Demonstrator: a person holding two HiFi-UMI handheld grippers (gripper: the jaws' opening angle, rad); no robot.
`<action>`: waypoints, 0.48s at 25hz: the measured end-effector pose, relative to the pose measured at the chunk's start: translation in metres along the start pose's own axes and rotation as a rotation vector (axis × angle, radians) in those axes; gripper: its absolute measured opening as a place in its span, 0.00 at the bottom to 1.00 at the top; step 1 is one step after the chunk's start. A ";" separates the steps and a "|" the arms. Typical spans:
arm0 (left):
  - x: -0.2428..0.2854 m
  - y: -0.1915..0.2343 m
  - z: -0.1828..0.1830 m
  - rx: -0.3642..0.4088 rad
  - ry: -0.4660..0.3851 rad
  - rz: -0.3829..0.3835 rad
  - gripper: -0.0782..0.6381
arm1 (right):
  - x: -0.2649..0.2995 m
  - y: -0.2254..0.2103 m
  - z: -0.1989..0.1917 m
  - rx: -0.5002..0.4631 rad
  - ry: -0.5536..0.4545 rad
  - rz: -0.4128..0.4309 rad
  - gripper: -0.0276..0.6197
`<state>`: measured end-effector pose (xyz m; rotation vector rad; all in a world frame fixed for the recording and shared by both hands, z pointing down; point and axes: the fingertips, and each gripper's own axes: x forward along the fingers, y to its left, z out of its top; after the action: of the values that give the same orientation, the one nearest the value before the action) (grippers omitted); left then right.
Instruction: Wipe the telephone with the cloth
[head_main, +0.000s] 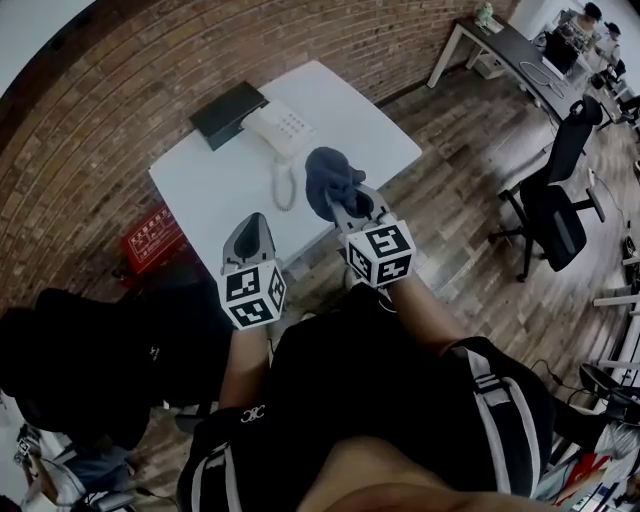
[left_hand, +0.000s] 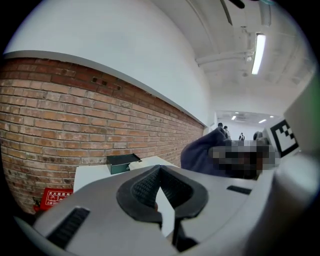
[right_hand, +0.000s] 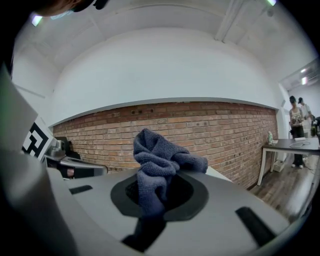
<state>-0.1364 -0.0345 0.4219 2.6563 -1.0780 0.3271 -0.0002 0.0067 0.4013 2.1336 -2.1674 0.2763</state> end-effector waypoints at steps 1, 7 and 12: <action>0.004 0.000 0.000 0.001 0.002 0.002 0.10 | 0.005 -0.003 -0.001 0.003 0.002 0.003 0.08; 0.036 0.016 0.003 0.001 0.017 0.077 0.10 | 0.049 -0.024 -0.004 0.022 0.008 0.066 0.08; 0.081 0.019 0.023 -0.011 0.005 0.127 0.10 | 0.103 -0.061 0.005 0.018 0.007 0.130 0.08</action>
<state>-0.0907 -0.1079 0.4276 2.5822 -1.2461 0.3512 0.0592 -0.0956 0.4195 2.0000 -2.3128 0.3135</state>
